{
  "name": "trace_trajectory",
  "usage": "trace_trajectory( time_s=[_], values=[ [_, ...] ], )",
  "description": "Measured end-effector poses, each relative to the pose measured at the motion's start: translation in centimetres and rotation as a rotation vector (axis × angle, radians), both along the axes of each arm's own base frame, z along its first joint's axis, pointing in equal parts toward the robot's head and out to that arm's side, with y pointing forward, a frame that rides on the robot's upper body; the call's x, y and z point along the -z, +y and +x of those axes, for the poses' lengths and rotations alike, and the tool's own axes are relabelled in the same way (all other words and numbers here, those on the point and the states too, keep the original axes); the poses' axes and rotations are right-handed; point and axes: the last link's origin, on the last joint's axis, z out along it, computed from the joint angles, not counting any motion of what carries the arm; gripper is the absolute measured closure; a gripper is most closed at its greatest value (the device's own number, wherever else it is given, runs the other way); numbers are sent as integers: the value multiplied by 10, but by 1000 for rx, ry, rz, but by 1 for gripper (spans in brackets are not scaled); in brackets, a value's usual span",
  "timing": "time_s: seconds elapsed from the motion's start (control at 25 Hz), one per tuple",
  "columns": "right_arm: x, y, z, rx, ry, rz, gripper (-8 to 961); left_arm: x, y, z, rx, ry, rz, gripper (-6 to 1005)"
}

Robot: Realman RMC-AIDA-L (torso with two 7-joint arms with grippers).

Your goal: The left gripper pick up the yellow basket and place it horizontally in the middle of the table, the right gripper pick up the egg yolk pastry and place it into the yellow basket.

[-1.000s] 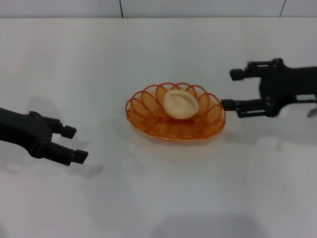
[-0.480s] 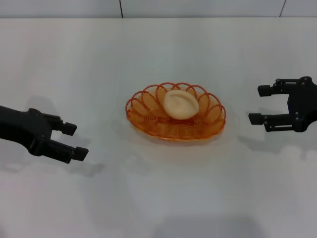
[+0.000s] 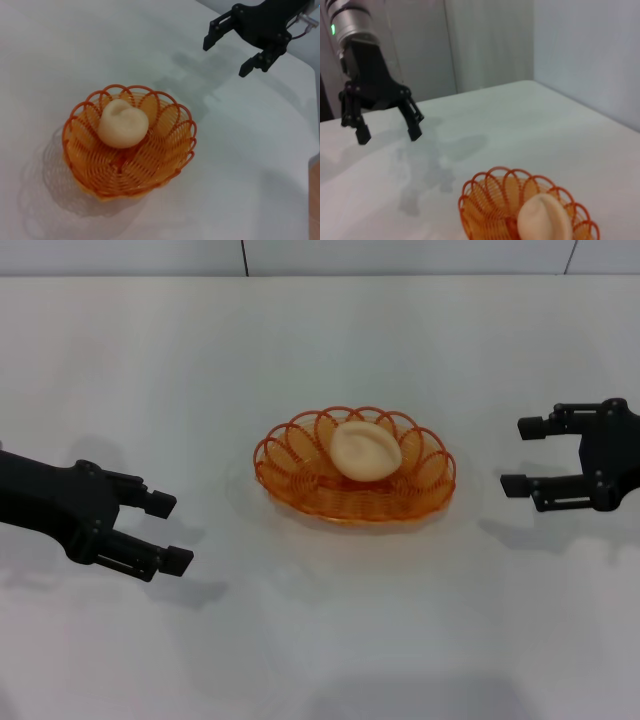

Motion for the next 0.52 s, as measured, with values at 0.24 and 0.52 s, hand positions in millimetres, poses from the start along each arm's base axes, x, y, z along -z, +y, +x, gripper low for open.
trace_trajectory(
  time_s=[0.24,0.52],
  values=[
    [0,-3,2,1,-21,-24,214,0,0,1,4,-2,-5,113],
    [1,-4,4,16,-35,-39,214,0,-1,0,6,-1,-10,113]
  ],
)
